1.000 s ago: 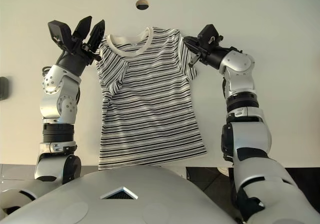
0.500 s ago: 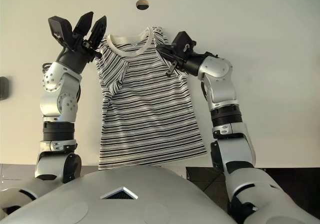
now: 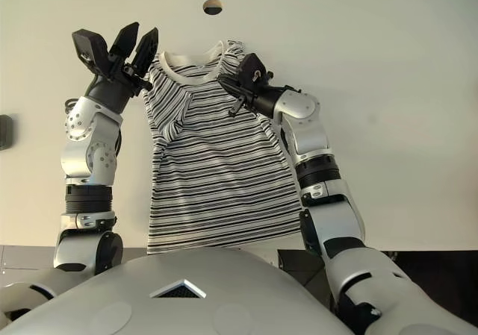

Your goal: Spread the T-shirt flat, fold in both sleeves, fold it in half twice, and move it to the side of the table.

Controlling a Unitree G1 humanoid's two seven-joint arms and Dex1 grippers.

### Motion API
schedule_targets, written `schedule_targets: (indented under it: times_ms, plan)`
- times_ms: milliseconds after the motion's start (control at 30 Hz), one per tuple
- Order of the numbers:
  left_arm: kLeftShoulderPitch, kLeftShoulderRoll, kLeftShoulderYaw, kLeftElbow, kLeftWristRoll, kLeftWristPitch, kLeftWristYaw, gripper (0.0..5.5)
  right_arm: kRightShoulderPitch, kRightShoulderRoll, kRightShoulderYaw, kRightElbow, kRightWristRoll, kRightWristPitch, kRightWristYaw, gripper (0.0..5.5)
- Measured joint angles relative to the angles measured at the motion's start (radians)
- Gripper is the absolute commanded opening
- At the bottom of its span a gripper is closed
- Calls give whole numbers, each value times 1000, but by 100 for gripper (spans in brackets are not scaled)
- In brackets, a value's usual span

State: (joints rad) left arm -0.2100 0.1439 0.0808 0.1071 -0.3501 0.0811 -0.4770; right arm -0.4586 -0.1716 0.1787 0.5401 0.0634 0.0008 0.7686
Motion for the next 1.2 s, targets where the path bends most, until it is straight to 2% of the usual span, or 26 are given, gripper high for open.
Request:
schedule_targets:
  times_ms: [100,367,433,633,900,1033,1200]
  plan:
    - [0,-3,0,0,0,0,1,223,0,5,0,0,1,7,6,15]
    - [0,-9,1,0,0,1,0,223,2,12,5,-35,21,36,47,153]
    - [0,-9,1,1,0,1,0,223,7,12,12,-65,31,54,59,169]
    - [-1,-11,1,8,0,1,-2,223,8,11,4,-123,70,110,86,169]
    - [-22,-19,2,31,0,0,-6,223,-132,11,-26,8,49,23,24,169]
    - [-24,-21,2,38,0,0,-7,223,-224,19,-29,141,1,-72,-32,169]
    - [-28,-27,2,40,0,0,-7,223,-298,9,88,434,-211,-256,-163,169]
